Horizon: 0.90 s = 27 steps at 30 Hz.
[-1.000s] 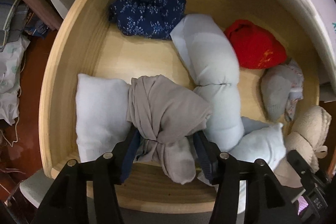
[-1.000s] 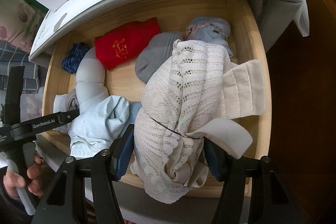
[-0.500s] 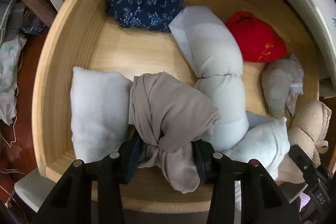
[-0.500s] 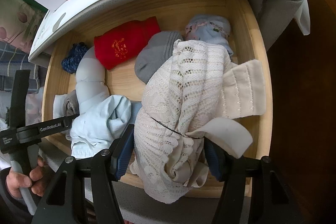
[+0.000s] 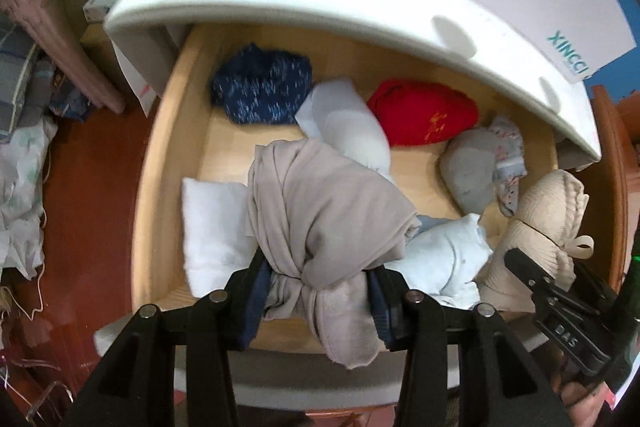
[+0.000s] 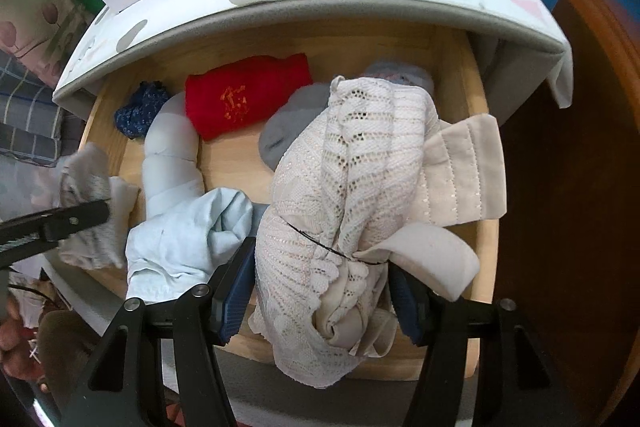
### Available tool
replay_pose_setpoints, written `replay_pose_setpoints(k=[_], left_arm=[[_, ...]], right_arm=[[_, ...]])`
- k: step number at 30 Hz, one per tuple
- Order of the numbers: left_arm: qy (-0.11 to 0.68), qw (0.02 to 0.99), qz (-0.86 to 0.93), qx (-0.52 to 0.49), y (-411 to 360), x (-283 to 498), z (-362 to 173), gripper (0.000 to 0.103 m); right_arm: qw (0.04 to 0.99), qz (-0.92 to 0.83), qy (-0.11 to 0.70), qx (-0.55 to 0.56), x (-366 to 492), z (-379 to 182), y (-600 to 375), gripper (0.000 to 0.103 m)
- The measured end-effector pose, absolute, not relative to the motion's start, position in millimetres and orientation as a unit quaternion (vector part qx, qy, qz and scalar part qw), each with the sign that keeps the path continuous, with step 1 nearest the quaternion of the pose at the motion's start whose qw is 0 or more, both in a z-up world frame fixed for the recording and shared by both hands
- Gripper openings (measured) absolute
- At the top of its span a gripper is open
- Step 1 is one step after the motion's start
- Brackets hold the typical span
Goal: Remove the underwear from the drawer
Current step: 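Lift the taupe underwear with the left gripper and drop it into the white box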
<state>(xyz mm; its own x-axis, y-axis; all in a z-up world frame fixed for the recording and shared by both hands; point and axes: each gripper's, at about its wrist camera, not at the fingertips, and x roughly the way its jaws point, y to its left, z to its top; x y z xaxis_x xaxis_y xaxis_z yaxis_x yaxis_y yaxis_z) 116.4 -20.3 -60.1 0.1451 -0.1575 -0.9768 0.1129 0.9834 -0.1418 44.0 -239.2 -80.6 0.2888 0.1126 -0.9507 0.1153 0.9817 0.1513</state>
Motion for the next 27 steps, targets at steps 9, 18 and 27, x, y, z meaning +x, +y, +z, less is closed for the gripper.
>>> replay_pose_setpoints(k=[9, 18, 27], left_arm=[[0.608, 0.789, -0.093, -0.001, -7, 110, -5, 0.045], [0.509, 0.853, -0.112, 0.011, -13, 138, 109, 0.045], [0.42, 0.898, -0.129, 0.028, -54, 219, 210, 0.045]], right_arm=[[0.808, -0.024, 0.585, 0.07, 43, -75, -237, 0.058], [0.808, -0.025, 0.585, 0.07, 44, -74, -236, 0.058], [0.807, -0.025, 0.584, 0.082, 43, -73, -241, 0.058]])
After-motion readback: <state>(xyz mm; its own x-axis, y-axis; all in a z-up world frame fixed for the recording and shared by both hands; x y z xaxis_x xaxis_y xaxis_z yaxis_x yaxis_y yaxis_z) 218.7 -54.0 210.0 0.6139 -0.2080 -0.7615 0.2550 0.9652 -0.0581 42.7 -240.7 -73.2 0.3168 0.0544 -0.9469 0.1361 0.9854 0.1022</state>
